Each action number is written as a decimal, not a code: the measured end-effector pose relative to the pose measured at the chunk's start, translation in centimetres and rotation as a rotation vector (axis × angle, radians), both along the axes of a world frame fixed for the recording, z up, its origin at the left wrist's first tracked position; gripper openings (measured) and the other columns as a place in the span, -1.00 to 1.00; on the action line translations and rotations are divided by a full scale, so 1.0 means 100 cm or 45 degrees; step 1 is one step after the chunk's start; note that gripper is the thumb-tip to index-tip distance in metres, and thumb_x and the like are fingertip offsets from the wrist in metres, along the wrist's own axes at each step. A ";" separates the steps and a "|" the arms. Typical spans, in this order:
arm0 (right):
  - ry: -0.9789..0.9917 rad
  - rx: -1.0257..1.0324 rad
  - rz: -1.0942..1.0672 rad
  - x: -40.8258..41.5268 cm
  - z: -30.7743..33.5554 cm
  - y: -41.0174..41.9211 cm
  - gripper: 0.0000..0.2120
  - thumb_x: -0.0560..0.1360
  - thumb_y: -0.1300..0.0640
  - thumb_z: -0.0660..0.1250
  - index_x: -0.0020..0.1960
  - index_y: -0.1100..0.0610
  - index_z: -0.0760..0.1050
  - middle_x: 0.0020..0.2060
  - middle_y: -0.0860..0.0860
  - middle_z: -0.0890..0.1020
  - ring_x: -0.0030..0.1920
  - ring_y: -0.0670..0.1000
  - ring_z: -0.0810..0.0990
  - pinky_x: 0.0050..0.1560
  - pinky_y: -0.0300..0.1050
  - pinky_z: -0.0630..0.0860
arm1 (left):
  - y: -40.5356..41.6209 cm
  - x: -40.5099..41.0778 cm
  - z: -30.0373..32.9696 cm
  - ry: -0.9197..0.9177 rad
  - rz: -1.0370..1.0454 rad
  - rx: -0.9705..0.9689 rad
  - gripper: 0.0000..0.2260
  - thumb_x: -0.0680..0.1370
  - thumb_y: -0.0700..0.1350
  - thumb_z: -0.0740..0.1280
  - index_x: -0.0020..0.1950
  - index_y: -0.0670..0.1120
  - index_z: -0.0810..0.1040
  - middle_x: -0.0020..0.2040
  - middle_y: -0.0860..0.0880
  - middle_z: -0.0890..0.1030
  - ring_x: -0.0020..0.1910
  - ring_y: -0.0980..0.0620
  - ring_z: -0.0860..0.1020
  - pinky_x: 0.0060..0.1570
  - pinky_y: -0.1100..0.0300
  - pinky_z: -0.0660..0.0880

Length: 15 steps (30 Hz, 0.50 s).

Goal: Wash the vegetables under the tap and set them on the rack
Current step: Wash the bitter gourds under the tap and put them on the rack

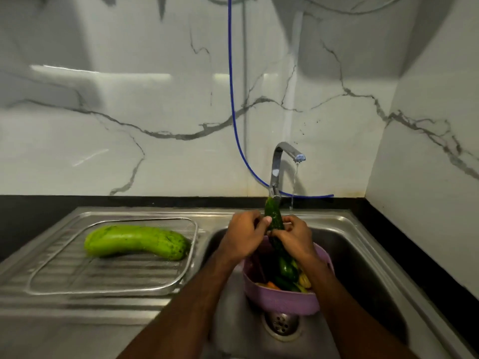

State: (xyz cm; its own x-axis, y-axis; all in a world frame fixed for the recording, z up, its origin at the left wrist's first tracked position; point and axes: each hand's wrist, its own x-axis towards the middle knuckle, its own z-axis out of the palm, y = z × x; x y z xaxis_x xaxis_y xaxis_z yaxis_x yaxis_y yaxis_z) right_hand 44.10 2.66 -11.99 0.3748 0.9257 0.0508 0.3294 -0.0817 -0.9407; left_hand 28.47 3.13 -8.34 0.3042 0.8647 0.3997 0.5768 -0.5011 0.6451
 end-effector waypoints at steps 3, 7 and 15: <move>-0.102 0.001 0.073 -0.015 0.009 -0.008 -0.63 0.40 0.19 0.58 0.10 -0.04 0.53 -0.10 -0.07 0.66 -0.11 -0.08 0.65 -0.25 -0.26 0.46 | 0.000 -0.030 0.023 0.131 0.024 0.072 -0.70 0.60 0.08 0.30 -0.25 -0.06 0.52 -0.32 0.00 0.54 -0.27 0.00 0.49 -0.26 0.17 0.29; -0.171 -0.030 0.157 -0.027 0.014 -0.016 -0.57 0.44 0.20 0.56 0.27 0.03 0.56 -0.11 -0.13 0.60 -0.12 -0.20 0.56 -0.25 -0.31 0.40 | -0.007 -0.080 0.036 0.226 0.071 0.121 -0.70 0.60 0.06 0.32 -0.28 -0.03 0.44 -0.36 0.03 0.45 -0.27 -0.01 0.43 -0.25 0.17 0.23; -0.358 0.091 0.440 -0.107 0.069 -0.008 -0.51 0.36 0.13 0.63 0.27 0.08 0.62 -0.06 -0.11 0.70 -0.08 -0.17 0.65 -0.12 -0.36 0.48 | -0.011 -0.199 0.029 0.335 0.179 0.071 -0.59 0.60 0.00 0.27 -0.42 -0.08 0.32 -0.47 0.00 0.40 -0.42 0.04 0.39 -0.33 0.10 0.20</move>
State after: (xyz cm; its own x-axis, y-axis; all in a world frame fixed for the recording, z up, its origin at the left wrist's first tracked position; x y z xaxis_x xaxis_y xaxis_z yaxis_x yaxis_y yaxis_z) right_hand 33.45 1.86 -5.11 0.0070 0.9846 0.1746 0.5697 0.1396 -0.8099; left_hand 8.56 2.01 -5.40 0.2828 0.8846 0.3709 0.7867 -0.4351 0.4379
